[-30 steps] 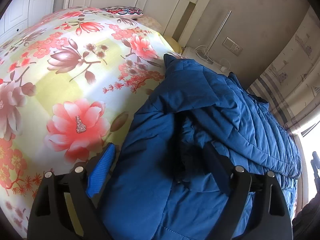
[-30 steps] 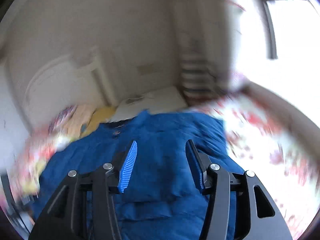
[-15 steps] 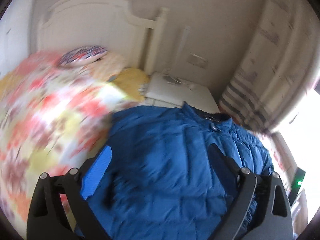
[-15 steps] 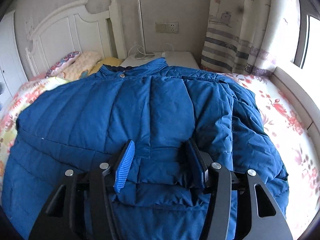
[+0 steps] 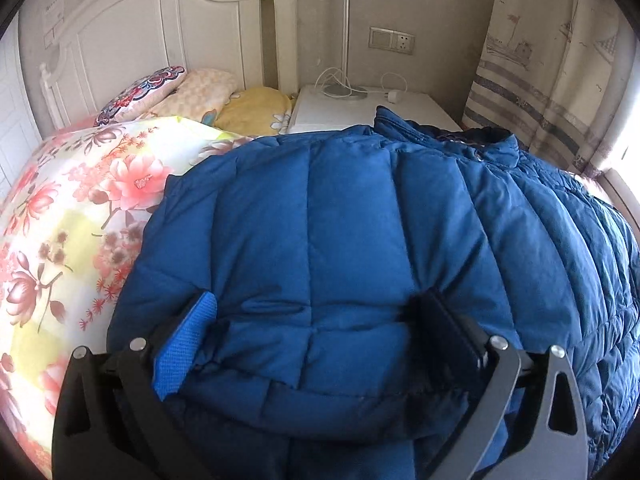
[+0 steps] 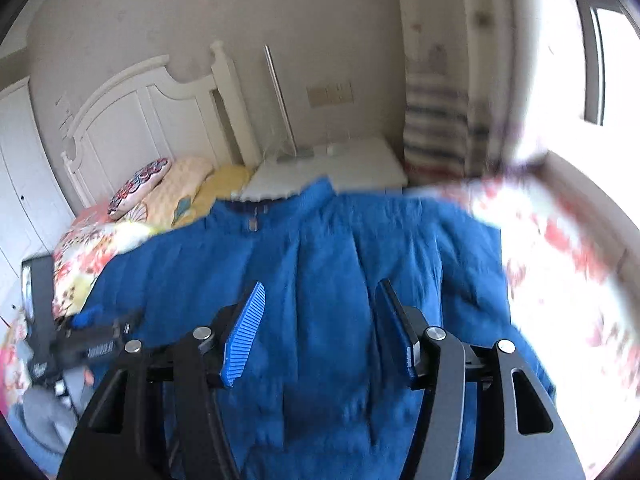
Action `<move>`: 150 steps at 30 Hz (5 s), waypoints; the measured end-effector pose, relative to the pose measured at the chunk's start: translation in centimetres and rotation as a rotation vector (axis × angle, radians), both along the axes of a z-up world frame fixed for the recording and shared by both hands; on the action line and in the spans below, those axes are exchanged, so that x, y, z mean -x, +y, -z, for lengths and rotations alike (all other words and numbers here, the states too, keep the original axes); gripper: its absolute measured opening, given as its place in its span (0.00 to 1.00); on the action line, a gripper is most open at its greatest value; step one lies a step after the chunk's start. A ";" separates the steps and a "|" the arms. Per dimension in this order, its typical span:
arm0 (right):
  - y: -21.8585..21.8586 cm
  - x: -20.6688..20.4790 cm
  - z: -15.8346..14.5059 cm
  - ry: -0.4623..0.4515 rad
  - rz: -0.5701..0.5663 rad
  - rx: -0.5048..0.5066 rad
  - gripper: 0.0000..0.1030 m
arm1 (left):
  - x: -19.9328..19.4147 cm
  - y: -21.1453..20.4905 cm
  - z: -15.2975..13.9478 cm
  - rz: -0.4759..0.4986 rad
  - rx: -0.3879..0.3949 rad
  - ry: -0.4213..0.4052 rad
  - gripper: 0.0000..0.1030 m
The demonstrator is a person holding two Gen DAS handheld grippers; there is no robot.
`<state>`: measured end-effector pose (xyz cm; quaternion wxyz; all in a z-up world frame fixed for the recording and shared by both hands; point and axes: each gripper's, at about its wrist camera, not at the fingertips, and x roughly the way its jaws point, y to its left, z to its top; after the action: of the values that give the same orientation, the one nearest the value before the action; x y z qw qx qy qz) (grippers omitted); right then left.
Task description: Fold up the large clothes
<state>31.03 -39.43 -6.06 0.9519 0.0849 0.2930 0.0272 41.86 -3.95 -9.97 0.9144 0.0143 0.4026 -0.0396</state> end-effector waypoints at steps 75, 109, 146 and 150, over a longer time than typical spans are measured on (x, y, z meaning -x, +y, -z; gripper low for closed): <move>5.8 33.1 7.3 0.096 -0.440 0.207 0.89 | 33.9 3.6 0.9 0.256 -0.095 -0.029 0.98; -7.0 38.6 8.5 0.150 -0.167 0.059 0.94 | 36.7 15.6 2.6 0.022 0.120 -0.003 0.98; -10.4 45.6 3.3 -0.316 -0.303 -0.352 0.13 | 42.4 17.5 -6.0 0.306 0.609 -0.273 0.15; -11.5 49.0 -0.8 -0.492 -0.345 -0.367 0.11 | 45.7 19.3 -10.1 0.392 0.724 -0.394 0.15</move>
<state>-18.00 -50.93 -5.31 0.9444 0.1946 0.0550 0.2593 -3.81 15.32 0.17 0.8948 -0.2231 0.1709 -0.3468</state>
